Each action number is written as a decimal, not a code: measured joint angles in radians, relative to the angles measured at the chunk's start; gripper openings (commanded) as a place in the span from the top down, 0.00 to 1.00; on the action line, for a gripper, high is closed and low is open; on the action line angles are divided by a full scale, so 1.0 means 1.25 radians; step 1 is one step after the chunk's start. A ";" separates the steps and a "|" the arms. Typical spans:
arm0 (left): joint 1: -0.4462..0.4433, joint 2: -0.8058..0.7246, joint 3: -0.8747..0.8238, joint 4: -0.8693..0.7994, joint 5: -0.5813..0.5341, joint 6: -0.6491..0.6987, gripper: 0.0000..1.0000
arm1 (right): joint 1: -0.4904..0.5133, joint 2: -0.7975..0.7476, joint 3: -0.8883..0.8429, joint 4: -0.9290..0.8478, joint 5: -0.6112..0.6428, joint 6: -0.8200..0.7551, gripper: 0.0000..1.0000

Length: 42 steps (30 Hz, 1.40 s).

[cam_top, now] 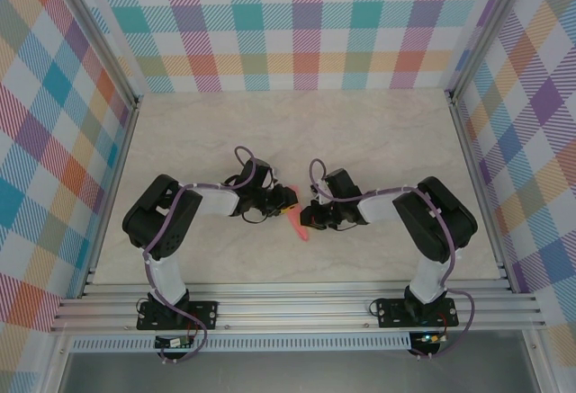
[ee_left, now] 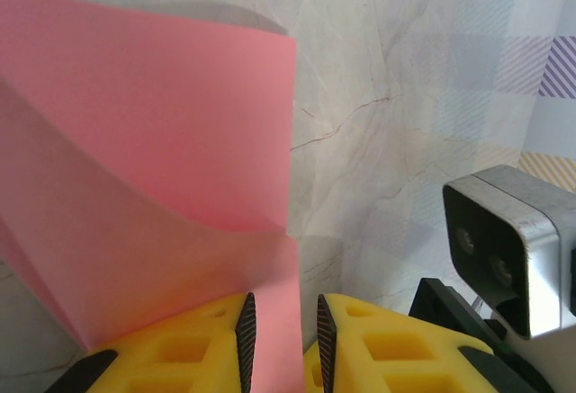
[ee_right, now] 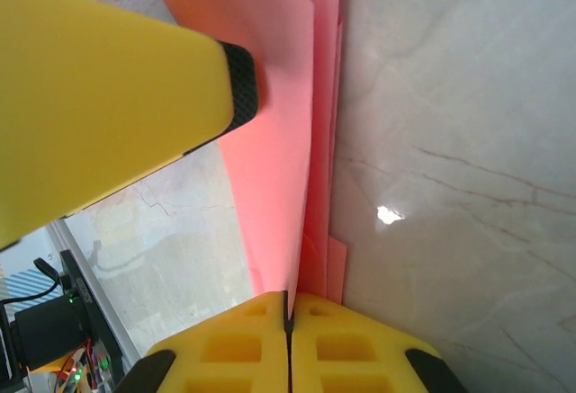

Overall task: Fold a paper plane with a square sheet of paper (pick it up from the middle)
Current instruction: Fold the wing for the fifth time at the center of the table.

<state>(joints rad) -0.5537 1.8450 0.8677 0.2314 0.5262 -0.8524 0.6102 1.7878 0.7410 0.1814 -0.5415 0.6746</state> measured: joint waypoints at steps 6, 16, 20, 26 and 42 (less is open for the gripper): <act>0.000 0.000 0.000 -0.004 -0.001 0.000 0.73 | 0.000 -0.001 0.001 0.000 -0.014 -0.011 0.85; 0.001 -0.001 -0.006 0.005 -0.002 -0.006 0.69 | 0.000 -0.011 0.046 -0.066 -0.001 -0.020 0.89; 0.001 -0.017 -0.010 0.006 0.000 -0.017 0.61 | 0.000 -0.011 0.046 -0.063 0.000 -0.023 0.93; 0.005 -0.121 -0.016 -0.014 -0.026 -0.033 0.43 | 0.015 -0.050 0.037 -0.084 0.064 -0.092 0.93; 0.081 -0.266 -0.024 -0.299 -0.189 -0.063 0.18 | 0.222 -0.115 0.019 -0.098 0.463 -0.327 0.93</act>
<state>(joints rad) -0.4526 1.5124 0.8371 -0.1429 0.2897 -0.9318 0.8879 1.6436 0.7647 0.0593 0.0368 0.2665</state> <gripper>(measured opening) 0.818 0.075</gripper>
